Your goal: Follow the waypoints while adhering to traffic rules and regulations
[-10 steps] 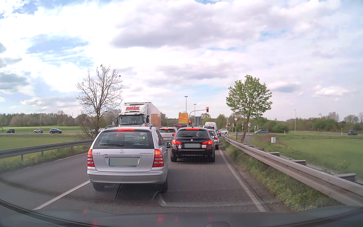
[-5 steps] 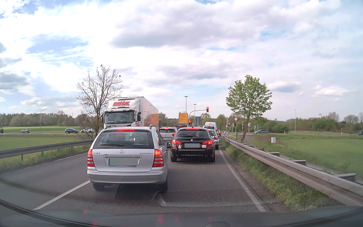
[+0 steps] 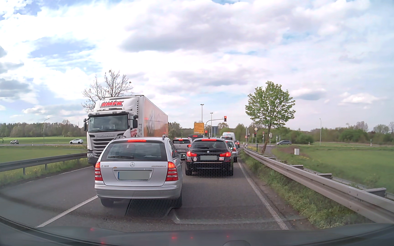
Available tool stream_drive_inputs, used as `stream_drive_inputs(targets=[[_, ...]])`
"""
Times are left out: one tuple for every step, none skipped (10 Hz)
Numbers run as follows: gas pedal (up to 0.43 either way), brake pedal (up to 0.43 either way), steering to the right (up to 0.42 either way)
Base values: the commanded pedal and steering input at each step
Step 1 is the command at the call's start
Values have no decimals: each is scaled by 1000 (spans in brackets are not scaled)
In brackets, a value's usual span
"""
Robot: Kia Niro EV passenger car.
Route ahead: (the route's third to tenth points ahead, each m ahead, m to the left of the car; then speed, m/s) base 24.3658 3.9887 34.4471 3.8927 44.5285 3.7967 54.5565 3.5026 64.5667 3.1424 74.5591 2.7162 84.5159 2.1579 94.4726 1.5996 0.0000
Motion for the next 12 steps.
stream_drive_inputs(targets=[[0,280,-10],[0,287,-10],[0,287,-10],[0,280,-10],[0,280,-10],[0,280,-10],[0,280,-10],[0,280,-10],[0,280,-10],[0,280,-10],[0,287,-10],[0,287,-10]])
